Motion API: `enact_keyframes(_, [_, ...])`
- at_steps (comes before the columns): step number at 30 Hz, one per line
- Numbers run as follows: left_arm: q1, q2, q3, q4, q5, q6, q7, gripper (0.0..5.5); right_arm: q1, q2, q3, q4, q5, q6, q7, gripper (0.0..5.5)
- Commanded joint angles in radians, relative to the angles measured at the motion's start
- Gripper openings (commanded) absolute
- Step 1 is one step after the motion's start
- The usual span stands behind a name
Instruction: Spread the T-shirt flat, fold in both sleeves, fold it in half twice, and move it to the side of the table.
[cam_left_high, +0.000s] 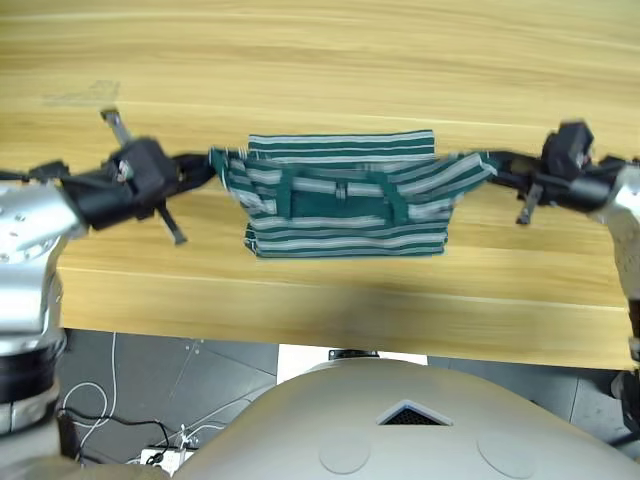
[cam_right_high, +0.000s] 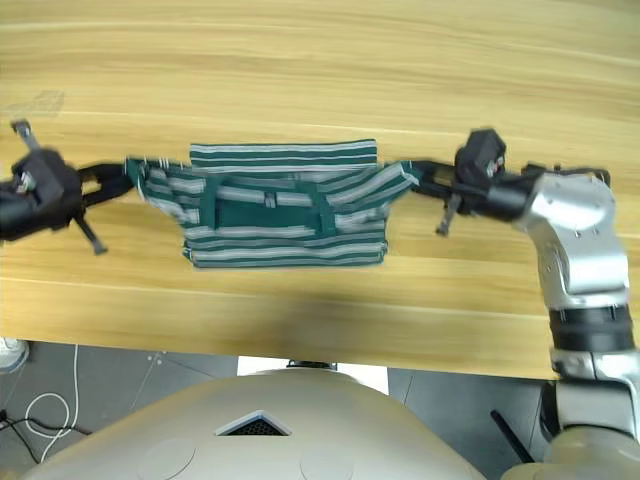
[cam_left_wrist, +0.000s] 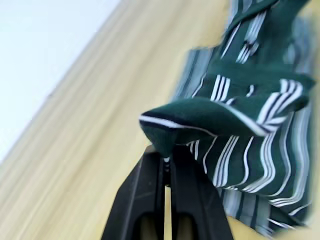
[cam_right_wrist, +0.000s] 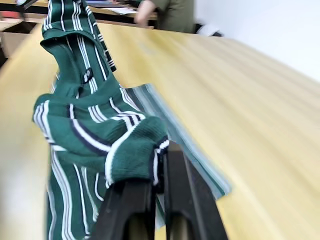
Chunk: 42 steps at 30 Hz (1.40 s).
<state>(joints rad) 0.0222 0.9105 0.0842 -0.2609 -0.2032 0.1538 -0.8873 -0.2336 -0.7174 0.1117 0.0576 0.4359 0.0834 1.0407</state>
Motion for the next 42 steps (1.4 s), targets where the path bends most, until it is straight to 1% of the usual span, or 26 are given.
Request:
enact_keyframes(1, [-0.081,-0.054,-0.111,0.138,0.102,-0.029,0.022,0.00,-0.140,0.073,0.036,0.160,-0.089,-0.046,0.007,0.03])
enact_keyframes(6, [-0.149,-0.127,-0.193,0.295,0.188,-0.098,0.050,0.00,-0.253,0.175,0.065,0.372,-0.180,-0.111,0.002,0.03])
enact_keyframes(9, [-0.158,-0.151,-0.219,0.371,0.224,-0.135,0.063,0.00,-0.240,0.200,0.090,0.441,-0.239,-0.148,0.006,0.03])
enact_keyframes(11, [-0.159,-0.175,-0.212,0.398,0.218,-0.150,0.077,0.00,-0.229,0.214,0.091,0.476,-0.259,-0.167,0.003,0.03])
enact_keyframes(12, [-0.163,-0.189,-0.205,0.406,0.210,-0.149,0.087,0.33,-0.222,0.215,0.092,0.489,-0.270,-0.176,0.002,0.40])
enact_keyframes(17, [-0.173,-0.248,-0.159,0.427,0.168,-0.162,0.124,1.13,-0.225,0.229,0.061,0.557,-0.296,-0.214,-0.040,1.32])
enact_keyframes(19, [-0.195,-0.280,-0.139,0.464,0.158,-0.169,0.157,1.51,-0.269,0.253,0.022,0.621,-0.325,-0.298,-0.163,1.76])
enact_keyframes(21, [-0.241,-0.322,-0.111,0.536,0.144,-0.174,0.208,1.76,-0.334,0.283,-0.032,0.700,-0.344,-0.366,-0.313,2.05])
enact_keyframes(24, [-0.343,-0.400,-0.066,0.718,0.125,-0.181,0.291,2.20,-0.402,0.318,-0.066,0.804,-0.376,-0.430,-0.460,2.55])
enact_keyframes(26, [-0.393,-0.436,-0.053,0.827,0.130,-0.200,0.339,2.47,-0.413,0.338,-0.068,0.848,-0.391,-0.462,-0.492,2.86])
enact_keyframes(27, [-0.414,-0.455,-0.047,0.879,0.129,-0.213,0.357,2.74,-0.411,0.348,-0.069,0.863,-0.396,-0.478,-0.501,3.16])
enact_keyframes(28, [-0.434,-0.470,-0.042,0.923,0.133,-0.233,0.381,2.84,-0.404,0.355,-0.070,0.872,-0.401,-0.493,-0.507,3.29])
enact_keyframes(32, [-0.492,-0.520,-0.005,1.069,0.133,-0.291,0.499,3.45,-0.367,0.374,-0.062,0.882,-0.416,-0.536,-0.505,3.98])
enact_keyframes(34, [-0.484,-0.527,0.002,1.076,0.132,-0.320,0.514,3.81,-0.356,0.378,-0.050,0.875,-0.430,-0.550,-0.495,4.38])
enact_keyframes(37, [-0.462,-0.527,0.044,1.010,0.089,-0.356,0.509,4.35,-0.346,0.384,-0.029,0.856,-0.456,-0.570,-0.486,4.97])
enact_keyframes(39, [-0.437,-0.537,0.077,0.931,0.058,-0.373,0.516,4.38,-0.359,0.396,0.002,0.861,-0.495,-0.589,-0.496,5.37])
enact_keyframes(42, [-0.405,-0.552,0.130,0.778,0.010,-0.357,0.561,4.38,-0.441,0.399,0.106,0.938,-0.640,-0.603,-0.537,5.37])
